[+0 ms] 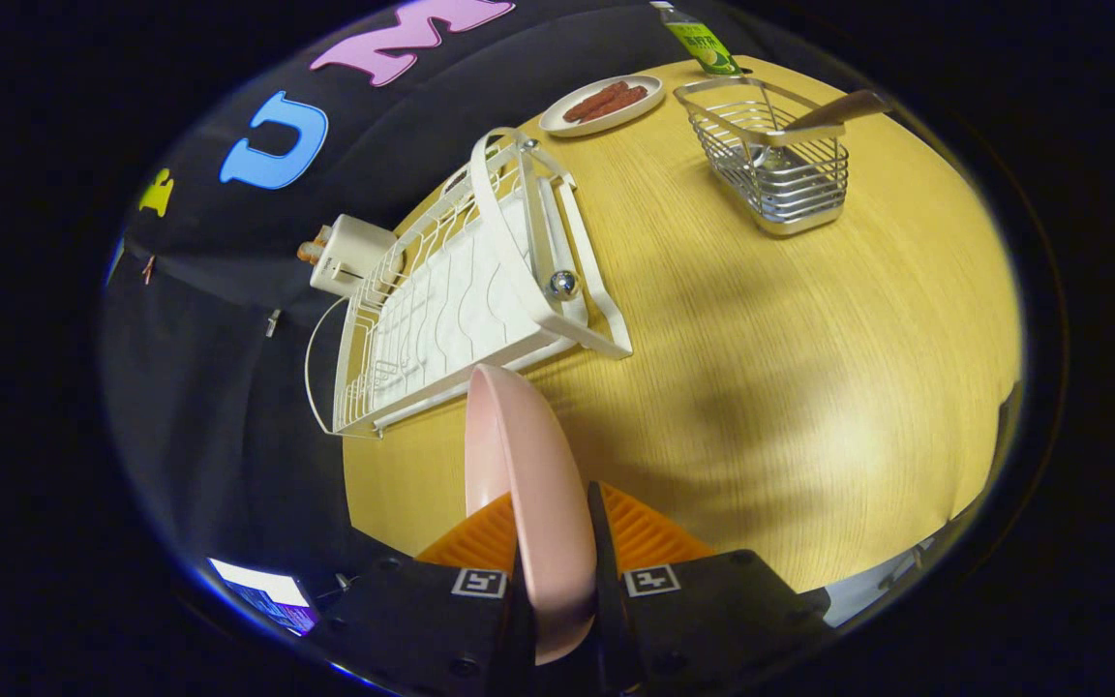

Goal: Take the plate from the dish rack, then take the spoon from the basket and place it into the plate.

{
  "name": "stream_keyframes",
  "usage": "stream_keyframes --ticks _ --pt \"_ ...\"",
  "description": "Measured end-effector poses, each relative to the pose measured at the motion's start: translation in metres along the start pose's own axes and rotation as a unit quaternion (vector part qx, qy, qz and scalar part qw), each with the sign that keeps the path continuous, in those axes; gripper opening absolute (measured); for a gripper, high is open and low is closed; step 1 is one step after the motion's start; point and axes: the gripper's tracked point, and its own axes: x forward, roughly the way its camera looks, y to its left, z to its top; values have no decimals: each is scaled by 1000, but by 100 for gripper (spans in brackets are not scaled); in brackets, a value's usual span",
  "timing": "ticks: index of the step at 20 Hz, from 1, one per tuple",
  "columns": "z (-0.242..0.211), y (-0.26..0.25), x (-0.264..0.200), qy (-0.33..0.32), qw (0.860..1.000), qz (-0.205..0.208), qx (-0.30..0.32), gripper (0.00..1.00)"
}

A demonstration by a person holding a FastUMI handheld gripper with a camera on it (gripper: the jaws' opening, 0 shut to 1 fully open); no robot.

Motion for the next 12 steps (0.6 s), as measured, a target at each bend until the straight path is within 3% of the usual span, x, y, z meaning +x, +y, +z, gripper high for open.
stream_keyframes --ticks 2,4,8,12 --pt "-5 1 5 3 1000 6 9 30" --pt "-3 -11 5 1 1000 -20 -3 33" --pt "-2 -32 3 -6 997 -65 -44 53" --pt "9 -49 -11 -27 993 -78 -79 75"
